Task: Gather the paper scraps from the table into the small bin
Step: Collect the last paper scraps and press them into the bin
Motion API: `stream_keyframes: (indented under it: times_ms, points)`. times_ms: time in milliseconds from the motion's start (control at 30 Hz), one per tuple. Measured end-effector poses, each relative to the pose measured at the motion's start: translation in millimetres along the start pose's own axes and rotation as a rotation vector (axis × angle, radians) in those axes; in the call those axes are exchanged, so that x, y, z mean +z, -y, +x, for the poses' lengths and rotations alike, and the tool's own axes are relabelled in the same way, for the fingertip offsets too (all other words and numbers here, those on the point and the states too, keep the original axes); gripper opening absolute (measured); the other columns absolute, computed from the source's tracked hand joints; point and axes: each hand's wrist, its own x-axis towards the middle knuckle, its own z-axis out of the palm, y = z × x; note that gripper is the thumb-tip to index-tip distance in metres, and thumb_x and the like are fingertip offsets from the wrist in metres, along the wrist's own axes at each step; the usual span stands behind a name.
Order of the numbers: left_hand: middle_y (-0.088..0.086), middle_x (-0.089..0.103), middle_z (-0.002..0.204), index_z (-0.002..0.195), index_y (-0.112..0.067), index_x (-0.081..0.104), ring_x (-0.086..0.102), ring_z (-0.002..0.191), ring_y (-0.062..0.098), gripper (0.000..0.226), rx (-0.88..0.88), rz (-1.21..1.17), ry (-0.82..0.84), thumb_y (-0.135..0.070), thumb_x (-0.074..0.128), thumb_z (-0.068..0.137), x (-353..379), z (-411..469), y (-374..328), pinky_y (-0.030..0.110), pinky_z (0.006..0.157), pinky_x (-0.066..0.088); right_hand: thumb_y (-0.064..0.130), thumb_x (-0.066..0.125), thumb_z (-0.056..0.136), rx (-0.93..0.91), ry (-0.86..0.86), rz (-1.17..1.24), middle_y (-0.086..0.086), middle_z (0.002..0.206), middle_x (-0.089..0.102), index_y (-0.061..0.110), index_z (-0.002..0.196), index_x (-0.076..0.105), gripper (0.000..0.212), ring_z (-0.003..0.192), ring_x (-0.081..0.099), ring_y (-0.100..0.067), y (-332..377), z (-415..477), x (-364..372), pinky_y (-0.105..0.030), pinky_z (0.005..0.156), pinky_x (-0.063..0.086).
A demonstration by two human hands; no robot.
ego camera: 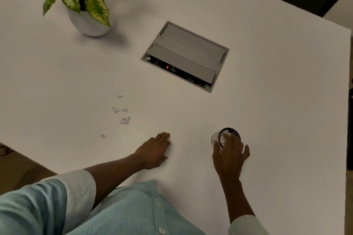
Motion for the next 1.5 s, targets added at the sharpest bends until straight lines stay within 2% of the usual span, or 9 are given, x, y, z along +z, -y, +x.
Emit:
stream_keyframes:
  times_ms: [133, 300, 567, 867, 1067, 1167, 1267, 1400, 1500]
  points:
    - [0.008, 0.059, 0.140, 0.127, -0.011, 0.064, 0.054, 0.131, 0.030, 0.036, -0.067, -0.033, -0.210, -0.033, 0.065, 0.098, -6, -28, 16, 0.041, 0.100, 0.051, 0.022, 0.074, 0.085, -0.055, -0.104, 0.053, -0.012, 0.132, 0.063, 0.011, 0.120, 0.066, 0.037, 0.126, 0.056, -0.035, 11, -3, -5, -0.055, 0.109, 0.038]
    - [0.008, 0.068, 0.113, 0.109, -0.008, 0.071, 0.066, 0.102, 0.033, 0.031, -0.410, -0.144, -0.465, -0.017, 0.084, 0.082, -10, -72, 50, 0.039, 0.076, 0.057, 0.019, 0.071, 0.087, -0.249, -0.056, 0.226, -0.004, 0.122, 0.059, 0.017, 0.114, 0.066, 0.028, 0.120, 0.056, -0.028, 66, -18, -3, -0.039, 0.088, 0.055]
    - [0.016, 0.053, 0.137, 0.140, -0.002, 0.049, 0.052, 0.127, 0.037, 0.062, -0.898, -0.406, -0.477, -0.021, 0.079, 0.089, 1, -123, 112, 0.051, 0.091, 0.057, 0.029, 0.064, 0.094, -0.460, 0.345, 0.211, 0.000, 0.129, 0.054, 0.022, 0.131, 0.056, 0.038, 0.124, 0.053, -0.019, 162, -28, 30, -0.039, 0.085, 0.056]
    - [0.010, 0.039, 0.147, 0.149, -0.010, 0.038, 0.053, 0.125, 0.031, 0.064, -0.831, -0.561, -0.498, -0.003, 0.070, 0.094, -5, -111, 142, 0.045, 0.103, 0.053, 0.051, 0.082, 0.078, -0.355, 0.678, 0.408, -0.003, 0.134, 0.045, 0.022, 0.142, 0.040, 0.081, 0.122, 0.056, -0.025, 245, -25, 72, -0.046, 0.101, 0.052]
    - [-0.002, 0.044, 0.143, 0.145, -0.023, 0.041, 0.067, 0.077, -0.008, 0.048, -0.751, -0.719, -0.475, -0.003, 0.052, 0.103, -28, -85, 162, 0.031, 0.076, 0.050, 0.051, 0.086, 0.073, -0.429, 0.628, 0.323, -0.003, 0.136, 0.040, 0.023, 0.145, 0.034, 0.093, 0.123, 0.054, -0.026, 279, -7, 91, -0.041, 0.096, 0.053]
    - [0.001, 0.052, 0.137, 0.138, -0.030, 0.045, 0.073, 0.097, 0.015, 0.036, -0.658, -0.607, -0.447, -0.031, 0.058, 0.105, -37, -72, 170, 0.038, 0.078, 0.051, 0.044, 0.086, 0.076, -0.495, 0.603, 0.279, -0.006, 0.136, 0.039, 0.021, 0.146, 0.034, 0.091, 0.119, 0.056, -0.028, 294, 4, 97, -0.041, 0.091, 0.053]
    - [-0.001, 0.064, 0.110, 0.109, -0.036, 0.046, 0.078, 0.070, 0.014, 0.039, -0.568, -0.460, -0.528, -0.074, 0.036, 0.101, -44, -61, 180, 0.040, 0.067, 0.048, 0.041, 0.085, 0.077, -0.546, 0.595, 0.271, -0.007, 0.134, 0.040, 0.021, 0.146, 0.035, 0.087, 0.117, 0.056, -0.030, 308, 13, 100, -0.042, 0.088, 0.055]
    - [-0.001, 0.059, 0.113, 0.111, -0.034, 0.044, 0.077, 0.069, 0.013, 0.035, -0.477, -0.425, -0.524, -0.068, 0.038, 0.104, -47, -45, 193, 0.044, 0.069, 0.053, 0.035, 0.082, 0.082, -0.583, 0.589, 0.293, -0.004, 0.131, 0.041, 0.020, 0.146, 0.037, 0.080, 0.111, 0.058, -0.026, 321, 19, 103, -0.037, 0.083, 0.054]
    - [0.010, 0.053, 0.146, 0.126, -0.034, 0.046, 0.072, 0.114, 0.031, 0.023, -0.465, -0.426, -0.431, -0.049, 0.044, 0.109, -49, -36, 200, 0.054, 0.099, 0.056, 0.030, 0.077, 0.087, -0.610, 0.588, 0.279, -0.007, 0.134, 0.038, 0.018, 0.149, 0.035, 0.076, 0.116, 0.057, -0.027, 331, 28, 105, -0.039, 0.086, 0.056]
